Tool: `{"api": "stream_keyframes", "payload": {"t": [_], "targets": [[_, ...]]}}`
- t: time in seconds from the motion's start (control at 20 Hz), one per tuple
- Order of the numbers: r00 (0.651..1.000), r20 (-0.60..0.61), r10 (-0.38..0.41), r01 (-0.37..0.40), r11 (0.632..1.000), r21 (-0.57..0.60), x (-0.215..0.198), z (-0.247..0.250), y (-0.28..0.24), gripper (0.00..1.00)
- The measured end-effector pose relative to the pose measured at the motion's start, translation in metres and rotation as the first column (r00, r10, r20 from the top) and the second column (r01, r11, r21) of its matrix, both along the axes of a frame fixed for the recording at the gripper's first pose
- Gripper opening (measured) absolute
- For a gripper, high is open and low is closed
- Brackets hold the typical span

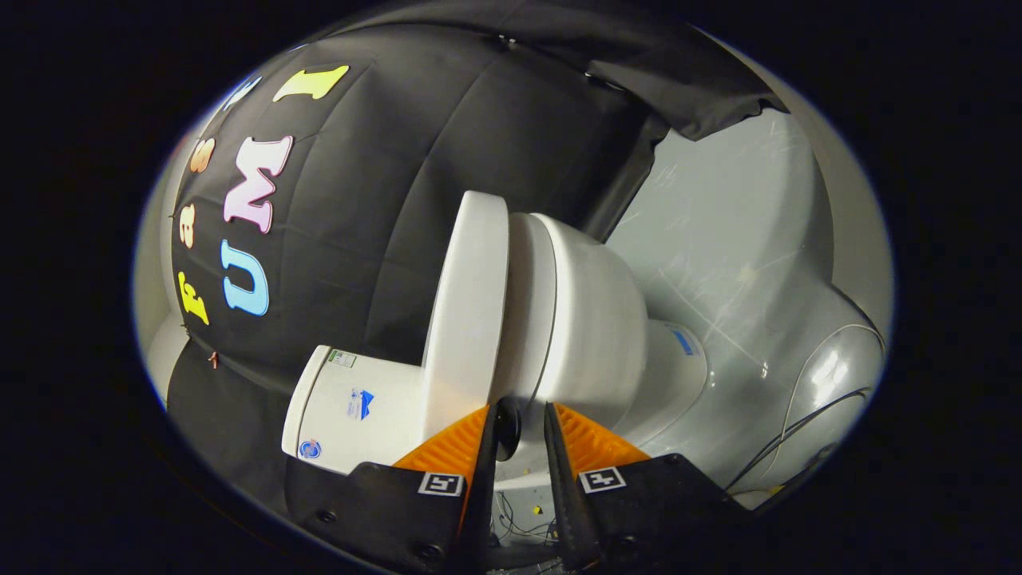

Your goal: Open the toilet lid.

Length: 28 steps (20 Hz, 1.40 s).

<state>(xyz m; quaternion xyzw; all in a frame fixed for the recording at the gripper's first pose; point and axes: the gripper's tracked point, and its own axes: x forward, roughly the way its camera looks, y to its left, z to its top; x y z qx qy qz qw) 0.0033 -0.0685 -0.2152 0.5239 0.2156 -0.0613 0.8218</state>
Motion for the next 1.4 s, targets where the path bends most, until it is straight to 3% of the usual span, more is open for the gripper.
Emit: {"api": "stream_keyframes", "payload": {"t": [0.05,0.25,0.35,0.85,1.4], "targets": [[0.999,0.007,-0.036,0.036,0.998,0.042,0.004,0.005,-0.007,0.38],[0.999,-0.011,-0.034,0.034,0.998,0.049,0.008,0.002,-0.004,0.12],[1.000,-0.001,-0.026,0.026,0.995,0.100,0.007,0.007,-0.003,0.11],[0.999,0.036,-0.010,0.004,0.990,0.141,0.006,0.007,-0.001,0.05],[1.000,0.000,-0.006,0.006,0.996,0.085,0.007,0.013,0.003,0.05]]}}
